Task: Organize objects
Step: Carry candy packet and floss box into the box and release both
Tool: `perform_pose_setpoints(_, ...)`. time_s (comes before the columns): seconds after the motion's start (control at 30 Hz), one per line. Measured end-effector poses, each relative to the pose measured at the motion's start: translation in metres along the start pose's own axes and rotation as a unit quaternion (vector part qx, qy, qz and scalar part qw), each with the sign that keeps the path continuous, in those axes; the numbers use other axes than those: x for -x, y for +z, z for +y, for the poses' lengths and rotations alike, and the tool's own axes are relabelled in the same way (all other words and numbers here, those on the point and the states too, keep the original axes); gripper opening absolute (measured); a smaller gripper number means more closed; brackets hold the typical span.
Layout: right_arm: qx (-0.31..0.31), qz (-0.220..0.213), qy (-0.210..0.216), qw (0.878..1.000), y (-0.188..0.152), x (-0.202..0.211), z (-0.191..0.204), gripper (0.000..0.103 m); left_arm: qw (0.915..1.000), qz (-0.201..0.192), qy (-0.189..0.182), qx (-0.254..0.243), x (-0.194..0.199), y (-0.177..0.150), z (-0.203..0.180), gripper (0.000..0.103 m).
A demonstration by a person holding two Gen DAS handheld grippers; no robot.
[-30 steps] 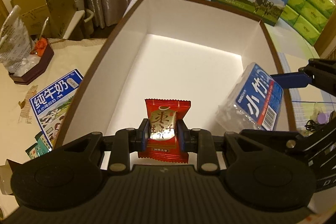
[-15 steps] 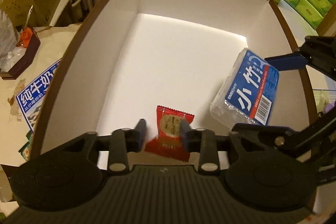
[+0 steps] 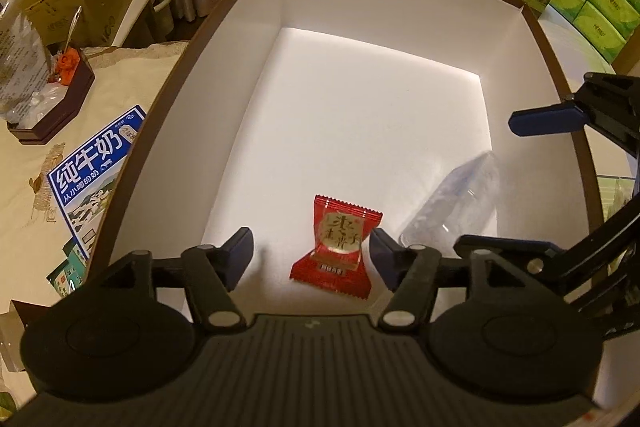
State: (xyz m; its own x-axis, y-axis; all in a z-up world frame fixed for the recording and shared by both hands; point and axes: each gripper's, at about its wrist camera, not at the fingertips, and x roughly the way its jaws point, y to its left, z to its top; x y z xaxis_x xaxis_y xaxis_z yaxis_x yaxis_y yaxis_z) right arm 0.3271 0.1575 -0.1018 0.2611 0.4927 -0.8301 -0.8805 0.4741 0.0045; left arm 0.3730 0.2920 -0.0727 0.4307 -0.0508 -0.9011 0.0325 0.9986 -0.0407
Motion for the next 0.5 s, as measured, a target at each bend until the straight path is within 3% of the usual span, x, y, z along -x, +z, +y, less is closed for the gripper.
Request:
perform_pose_setpoints(0.23,-0.005,-0.011,0.005,1.0,-0.005,0.02,0.003,0.092,0.9999,-0.011,-0.005,-0.001,0.021,-0.007,-0.003,0.072)
perform_pose_setpoints(0.5,-0.016,-0.023,0.005,1.0,-0.012,0.039,0.014,0.093,0.9997,-0.024,-0.008,0.003,0.044,-0.012,-0.009,0.073)
